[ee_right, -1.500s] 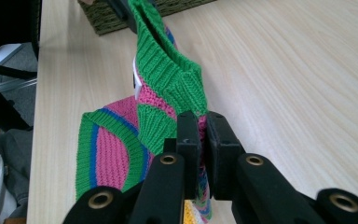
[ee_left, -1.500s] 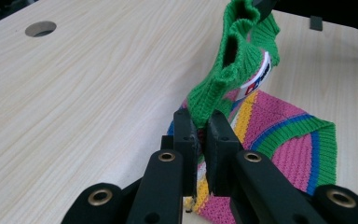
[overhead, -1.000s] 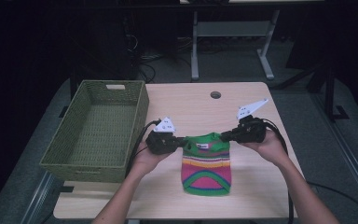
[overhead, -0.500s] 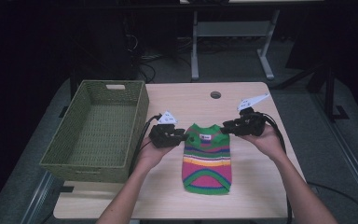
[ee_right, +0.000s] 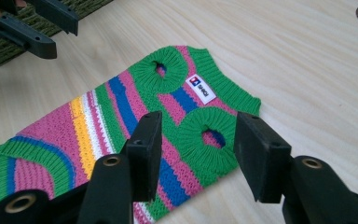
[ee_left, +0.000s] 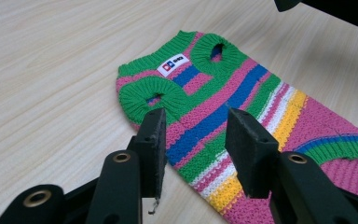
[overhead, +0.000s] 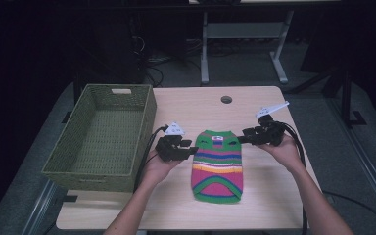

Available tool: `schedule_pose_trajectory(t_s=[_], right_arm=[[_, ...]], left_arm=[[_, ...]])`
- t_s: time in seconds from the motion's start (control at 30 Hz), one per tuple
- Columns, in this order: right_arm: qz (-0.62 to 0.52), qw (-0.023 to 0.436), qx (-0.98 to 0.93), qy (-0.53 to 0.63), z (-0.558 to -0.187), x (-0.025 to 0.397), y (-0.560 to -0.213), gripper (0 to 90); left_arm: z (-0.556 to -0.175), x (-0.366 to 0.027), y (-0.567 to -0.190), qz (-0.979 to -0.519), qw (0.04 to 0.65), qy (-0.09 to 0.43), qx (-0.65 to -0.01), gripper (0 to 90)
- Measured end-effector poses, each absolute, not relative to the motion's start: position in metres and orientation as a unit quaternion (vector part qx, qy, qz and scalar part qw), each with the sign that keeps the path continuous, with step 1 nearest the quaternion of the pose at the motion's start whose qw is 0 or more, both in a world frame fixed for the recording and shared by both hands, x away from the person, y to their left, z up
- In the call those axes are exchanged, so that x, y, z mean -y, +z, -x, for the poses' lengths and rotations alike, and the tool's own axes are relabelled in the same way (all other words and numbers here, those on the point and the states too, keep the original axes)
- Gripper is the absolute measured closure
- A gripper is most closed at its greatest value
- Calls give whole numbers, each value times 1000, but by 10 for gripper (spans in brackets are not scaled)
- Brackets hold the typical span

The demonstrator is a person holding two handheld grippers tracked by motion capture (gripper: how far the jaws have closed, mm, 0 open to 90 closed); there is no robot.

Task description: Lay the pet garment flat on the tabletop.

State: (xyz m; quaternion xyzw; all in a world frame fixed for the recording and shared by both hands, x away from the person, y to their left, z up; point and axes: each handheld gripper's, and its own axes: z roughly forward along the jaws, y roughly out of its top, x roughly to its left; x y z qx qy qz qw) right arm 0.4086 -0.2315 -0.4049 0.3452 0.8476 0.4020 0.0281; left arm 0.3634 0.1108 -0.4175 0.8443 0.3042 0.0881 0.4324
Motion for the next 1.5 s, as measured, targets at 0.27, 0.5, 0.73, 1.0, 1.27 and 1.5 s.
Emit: schedule_pose_trajectory(t_s=[0.27,0.5,0.73,1.0,1.27,1.5], right_arm=[[-351,18,-842,410,-401,240,-411,483],[-359,7,-834,419,-395,250,-414,451],[-354,-12,-830,430,-388,259,-417,419],[-346,-23,-828,440,-380,264,-420,394],[-345,-36,-828,441,-373,269,-422,370],[-348,-48,-827,439,-367,275,-427,352]], left_arm=[[-353,-113,-421,-835,445,93,-311,440],[-347,-119,-421,-824,465,81,-315,397],[-339,-123,-422,-817,479,68,-314,369],[-332,-126,-423,-818,480,64,-311,335],[-325,-130,-426,-817,484,52,-309,287],[-320,-133,-427,-818,489,38,-302,281]])
